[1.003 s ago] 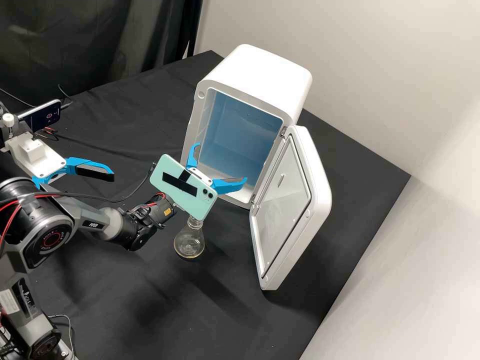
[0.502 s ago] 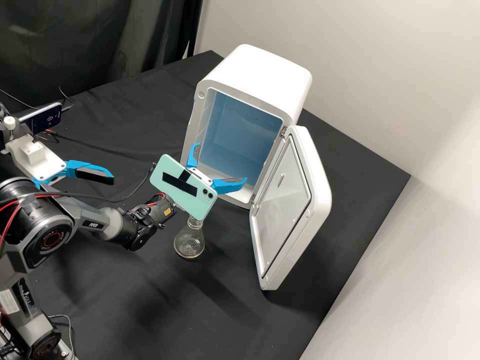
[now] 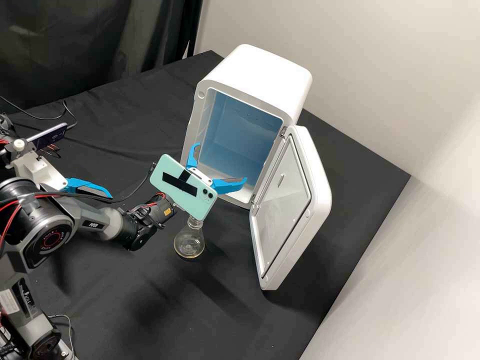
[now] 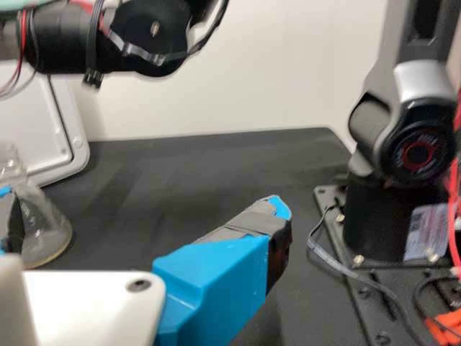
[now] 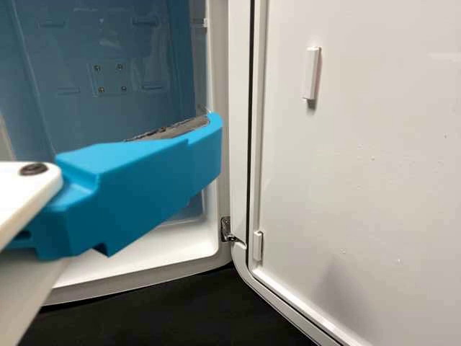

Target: Place the flask in the incubator

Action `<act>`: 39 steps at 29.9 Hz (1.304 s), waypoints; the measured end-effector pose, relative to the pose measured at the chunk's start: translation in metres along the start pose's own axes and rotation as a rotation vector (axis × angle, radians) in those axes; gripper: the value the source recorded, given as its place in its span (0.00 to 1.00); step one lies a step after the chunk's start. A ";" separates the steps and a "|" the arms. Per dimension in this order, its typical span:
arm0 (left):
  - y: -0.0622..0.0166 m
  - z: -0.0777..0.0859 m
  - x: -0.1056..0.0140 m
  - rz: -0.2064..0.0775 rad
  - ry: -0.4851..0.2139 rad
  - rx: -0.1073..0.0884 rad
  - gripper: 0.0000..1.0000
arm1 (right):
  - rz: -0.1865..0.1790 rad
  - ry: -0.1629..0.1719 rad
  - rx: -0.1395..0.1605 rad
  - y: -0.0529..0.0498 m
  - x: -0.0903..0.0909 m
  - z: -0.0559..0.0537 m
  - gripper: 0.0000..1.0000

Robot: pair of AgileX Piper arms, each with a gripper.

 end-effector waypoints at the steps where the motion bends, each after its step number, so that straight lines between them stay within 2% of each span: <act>1: -0.0022 -0.003 -0.001 -0.007 0.008 -0.002 1.00 | 0.000 0.000 0.000 0.000 0.000 0.000 1.00; 6: -0.0107 -0.012 -0.002 -0.031 0.033 -0.006 1.00 | 0.000 0.000 0.000 0.000 0.000 0.000 1.00; 9: -0.0155 -0.020 0.000 -0.044 0.055 -0.023 1.00 | 0.000 0.000 0.000 0.000 0.000 0.000 1.00; 13: -0.0203 -0.031 0.001 -0.053 0.085 -0.036 1.00 | 0.000 0.000 0.000 0.000 0.000 0.000 1.00; 23: -0.0279 -0.060 -0.001 -0.074 0.172 -0.055 1.00 | 0.000 0.000 0.000 0.000 0.000 0.000 1.00; 27: -0.0295 -0.066 -0.002 -0.074 0.193 -0.060 1.00 | 0.000 0.000 0.000 0.000 0.000 0.000 1.00; 30: -0.0299 -0.070 -0.002 -0.070 0.194 -0.057 1.00 | 0.000 0.000 0.000 0.000 0.000 0.000 1.00; 39: -0.0347 -0.086 -0.006 -0.082 0.242 -0.069 1.00 | 0.000 0.000 0.000 0.000 0.000 0.000 1.00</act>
